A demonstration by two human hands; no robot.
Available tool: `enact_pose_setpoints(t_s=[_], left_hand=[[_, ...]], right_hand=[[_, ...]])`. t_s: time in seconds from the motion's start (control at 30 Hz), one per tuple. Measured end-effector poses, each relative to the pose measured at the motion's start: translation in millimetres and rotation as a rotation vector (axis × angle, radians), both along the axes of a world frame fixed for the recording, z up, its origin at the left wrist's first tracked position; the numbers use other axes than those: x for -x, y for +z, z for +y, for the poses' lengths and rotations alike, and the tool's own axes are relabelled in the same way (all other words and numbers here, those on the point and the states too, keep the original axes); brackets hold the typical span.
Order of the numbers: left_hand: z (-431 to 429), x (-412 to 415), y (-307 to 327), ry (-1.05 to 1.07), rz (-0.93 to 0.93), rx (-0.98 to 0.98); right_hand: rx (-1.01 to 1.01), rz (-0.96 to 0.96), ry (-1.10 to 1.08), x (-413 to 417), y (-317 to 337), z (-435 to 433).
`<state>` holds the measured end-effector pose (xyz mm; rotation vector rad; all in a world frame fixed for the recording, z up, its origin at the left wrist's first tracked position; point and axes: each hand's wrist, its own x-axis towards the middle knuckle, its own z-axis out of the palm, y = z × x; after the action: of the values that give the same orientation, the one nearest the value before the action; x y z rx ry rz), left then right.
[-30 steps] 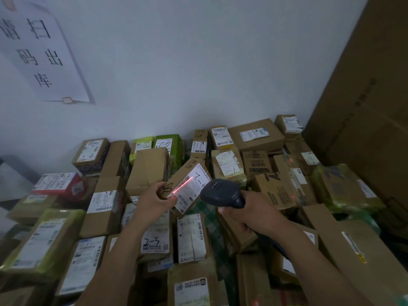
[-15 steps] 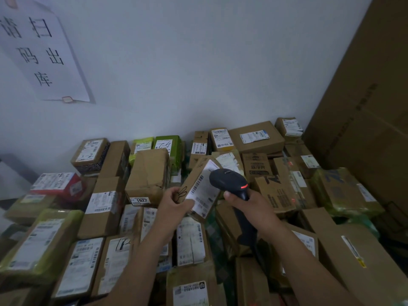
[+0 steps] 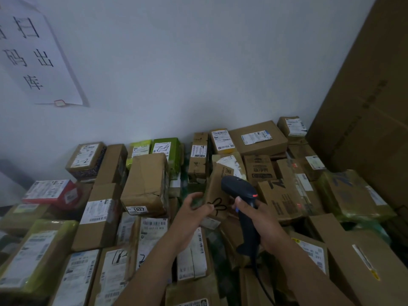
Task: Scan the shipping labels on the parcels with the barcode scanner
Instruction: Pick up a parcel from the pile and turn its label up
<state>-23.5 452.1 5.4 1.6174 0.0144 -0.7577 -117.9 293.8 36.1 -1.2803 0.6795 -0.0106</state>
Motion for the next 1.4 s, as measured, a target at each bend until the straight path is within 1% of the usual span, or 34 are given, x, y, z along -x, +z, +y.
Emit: enact_pose_setpoints(t_s=[0.07, 0.13, 0.27, 0.4, 0.5, 0.63, 0.77, 0.87, 0.97, 1.03, 1.1, 1.17, 1.23, 1.27, 1.3, 1.33, 1.4], left_hand=[[1, -19, -8, -0.033, -0.108, -0.229], [0, -37, -17, -0.060, -0.180, -0.396], [-6, -65, -41, -0.042, -0.229, -0.580], [-17, -79, -69, -0.154, -0.347, -0.757], [-22, -80, -85, -0.213, -0.370, -0.830], [-24, -80, -103, -0.248, -0.299, -0.827], [-29, -83, -113, -0.301, -0.262, -0.879], [-32, -86, -118, -0.373, -0.265, -0.890], [-35, -89, -118, -0.371, -0.352, -0.895], [-35, -83, -103, -0.332, -0.468, -0.861], [-29, -74, -85, -0.246, -0.670, -0.791], [-18, -63, -67, -0.144, -0.956, -0.739], [-7, -57, -47, 0.006, -1.251, -0.776], [0, -57, -37, 0.083, -1.352, -0.818], [8, -60, -28, 0.141, -1.374, -0.892], [15, -65, -19, 0.172, -1.298, -0.992], [32, -77, -9, 0.203, -0.982, -1.179]], right_hand=[[0.014, -0.015, 0.011, -8, -4, -6], [-0.023, -0.061, 0.007, -15, -7, -11], [-0.030, -0.074, -0.018, -24, -15, -20], [-0.008, -0.070, -0.020, -29, -28, -30], [0.019, -0.070, -0.007, -32, -37, -36], [0.049, -0.072, 0.011, -33, -45, -40], [0.092, -0.049, 0.043, -33, -53, -39], [0.094, -0.053, 0.057, -33, -54, -36], [0.126, -0.039, 0.090, -33, -53, -34], [0.136, -0.039, 0.111, -33, -52, -33], [0.142, -0.045, 0.132, -33, -48, -32], [0.143, -0.054, 0.167, -33, -42, -29], [0.159, -0.047, 0.200, -34, -36, -24], [0.174, -0.040, 0.211, -35, -34, -21], [0.181, -0.037, 0.218, -36, -30, -17], [0.179, -0.040, 0.226, -36, -27, -13], [0.173, -0.050, 0.250, -37, -23, -7]])
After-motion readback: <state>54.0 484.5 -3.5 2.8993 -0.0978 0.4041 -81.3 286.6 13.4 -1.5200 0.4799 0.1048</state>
